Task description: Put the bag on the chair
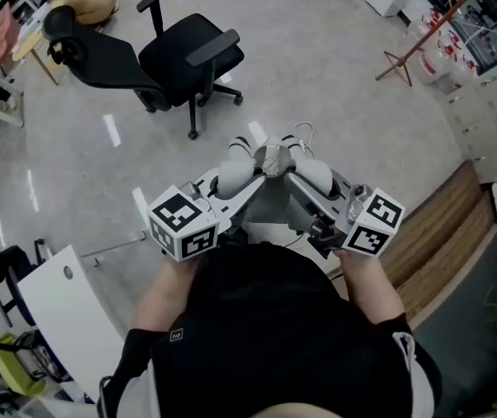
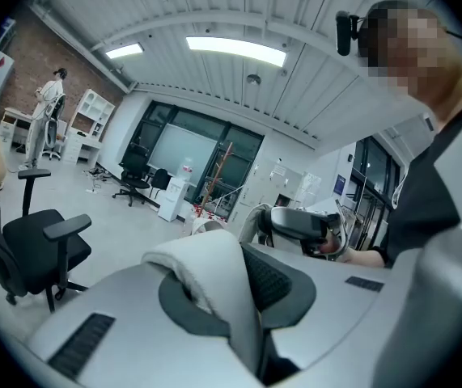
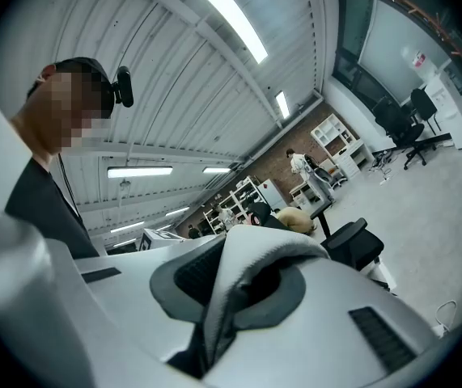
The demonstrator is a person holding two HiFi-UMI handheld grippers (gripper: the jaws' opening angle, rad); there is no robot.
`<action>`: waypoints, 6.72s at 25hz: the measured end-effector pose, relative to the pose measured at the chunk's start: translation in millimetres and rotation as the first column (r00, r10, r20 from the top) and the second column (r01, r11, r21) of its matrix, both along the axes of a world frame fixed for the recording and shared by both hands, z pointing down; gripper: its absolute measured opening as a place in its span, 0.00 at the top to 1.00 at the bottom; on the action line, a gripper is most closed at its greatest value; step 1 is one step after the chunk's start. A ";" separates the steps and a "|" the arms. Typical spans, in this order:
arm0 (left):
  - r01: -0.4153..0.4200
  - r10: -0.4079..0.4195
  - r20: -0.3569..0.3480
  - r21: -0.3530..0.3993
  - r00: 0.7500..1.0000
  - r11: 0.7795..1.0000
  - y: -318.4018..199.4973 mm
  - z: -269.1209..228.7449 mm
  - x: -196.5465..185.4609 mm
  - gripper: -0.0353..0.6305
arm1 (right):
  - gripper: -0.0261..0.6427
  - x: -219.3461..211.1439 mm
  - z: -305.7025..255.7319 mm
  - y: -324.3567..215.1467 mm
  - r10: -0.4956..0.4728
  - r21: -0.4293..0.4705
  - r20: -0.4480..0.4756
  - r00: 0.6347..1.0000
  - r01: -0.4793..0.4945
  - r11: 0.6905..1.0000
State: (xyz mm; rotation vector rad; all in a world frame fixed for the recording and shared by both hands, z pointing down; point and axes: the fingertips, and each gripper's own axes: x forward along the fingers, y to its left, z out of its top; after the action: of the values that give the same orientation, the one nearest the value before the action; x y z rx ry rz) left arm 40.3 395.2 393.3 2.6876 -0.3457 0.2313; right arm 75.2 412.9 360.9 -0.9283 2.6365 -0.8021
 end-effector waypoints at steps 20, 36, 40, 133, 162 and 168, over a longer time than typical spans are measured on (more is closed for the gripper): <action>0.007 -0.004 -0.024 0.113 1.000 0.994 -168.3 -38.1 -76.8 0.88 | 0.89 -70.3 -32.8 -168.5 -0.022 0.043 -0.043 0.999 0.024 0.999; 0.093 -0.093 -0.005 0.030 0.996 0.995 -274.8 -20.5 -1.6 0.88 | 0.89 9.4 -15.7 -278.3 -0.118 0.031 0.032 0.992 0.117 0.993; 0.124 -0.124 -0.003 -0.015 0.992 0.992 -307.1 -10.9 46.5 0.88 | 0.89 55.9 -8.2 -306.9 -0.138 0.024 0.027 0.990 0.137 0.990; 0.005 -0.005 -0.020 0.009 1.000 1.000 -852.9 -29.8 241.7 0.88 | 0.89 253.6 -32.8 -857.5 0.043 0.003 -0.107 0.993 -0.043 0.999; 0.423 -0.423 0.010 -0.006 0.906 0.906 -876.9 11.7 -106.3 0.88 | 0.89 -85.6 18.5 -867.2 -0.382 -0.175 -0.086 0.920 0.363 0.915; 0.344 -0.347 -0.021 -0.083 0.938 0.935 -904.1 28.5 -110.9 0.88 | 0.89 -94.5 28.5 -893.8 -0.303 -0.181 -0.139 0.943 0.276 0.944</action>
State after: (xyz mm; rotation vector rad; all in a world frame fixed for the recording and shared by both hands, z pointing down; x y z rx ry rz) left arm -70.6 -509.0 421.8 2.4967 -0.7722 0.0884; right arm -19.3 -480.9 389.4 -0.6727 2.9352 -1.0598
